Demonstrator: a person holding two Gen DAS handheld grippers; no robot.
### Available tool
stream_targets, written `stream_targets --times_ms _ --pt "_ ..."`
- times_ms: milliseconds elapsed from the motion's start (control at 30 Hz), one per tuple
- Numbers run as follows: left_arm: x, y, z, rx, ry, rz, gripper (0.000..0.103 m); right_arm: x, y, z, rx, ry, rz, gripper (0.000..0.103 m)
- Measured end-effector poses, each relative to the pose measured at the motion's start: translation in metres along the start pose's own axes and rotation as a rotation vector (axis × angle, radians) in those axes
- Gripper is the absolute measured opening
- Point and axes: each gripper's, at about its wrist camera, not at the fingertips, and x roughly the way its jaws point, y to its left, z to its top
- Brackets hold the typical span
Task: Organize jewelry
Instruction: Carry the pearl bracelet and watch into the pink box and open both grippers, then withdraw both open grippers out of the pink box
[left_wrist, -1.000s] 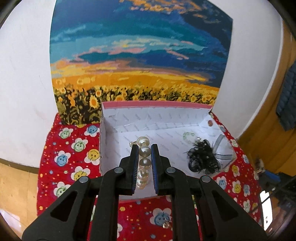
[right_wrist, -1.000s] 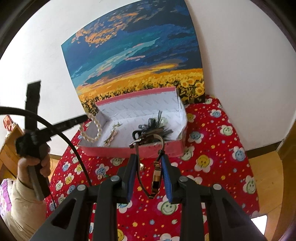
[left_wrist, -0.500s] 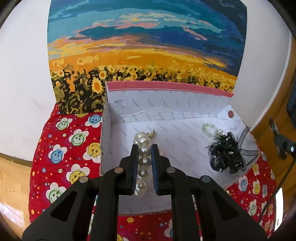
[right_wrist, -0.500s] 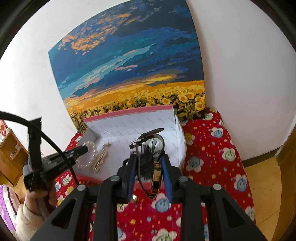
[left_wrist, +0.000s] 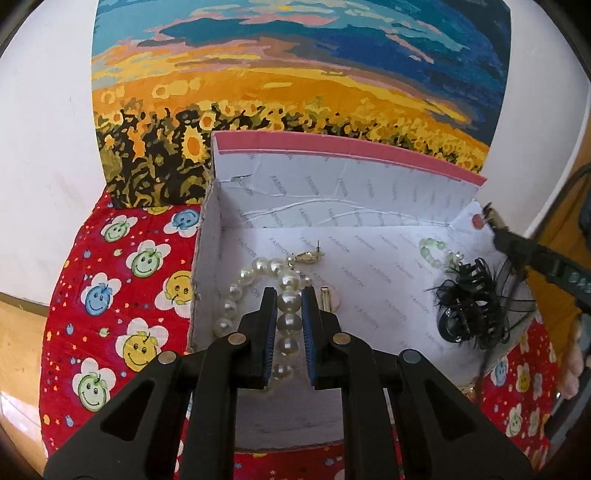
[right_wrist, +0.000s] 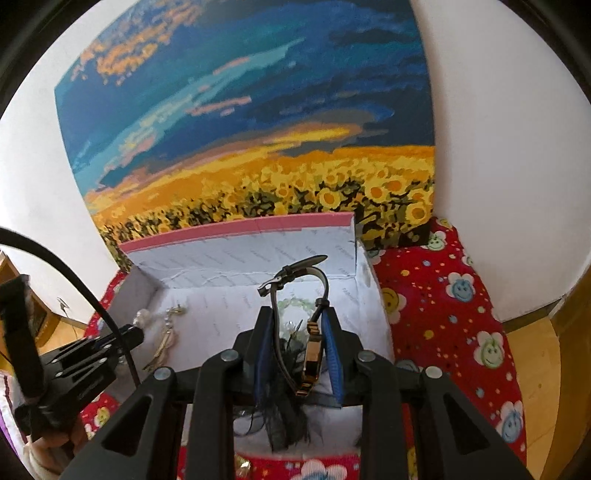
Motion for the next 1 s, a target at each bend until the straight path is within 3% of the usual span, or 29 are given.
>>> stream_targets --times_ms 300,367,500,1000 --pt "-0.001 0.000 0.001 -0.002 0.000 0.013 0.012 0.023 -0.005 -0.005 0.018 0.046 -0.016 0.034" --pt "-0.001 0.000 0.001 -0.004 0.001 0.015 0.012 0.023 -0.006 -0.005 0.021 0.053 -0.022 0.042" --pt "0.000 -0.005 0.001 0.025 0.011 0.031 0.012 0.017 -0.005 -0.004 0.015 0.034 -0.020 0.049" --pt "-0.033 -0.002 0.003 -0.018 0.049 -0.051 0.018 -0.067 0.022 -0.015 -0.002 -0.083 0.067 0.078"
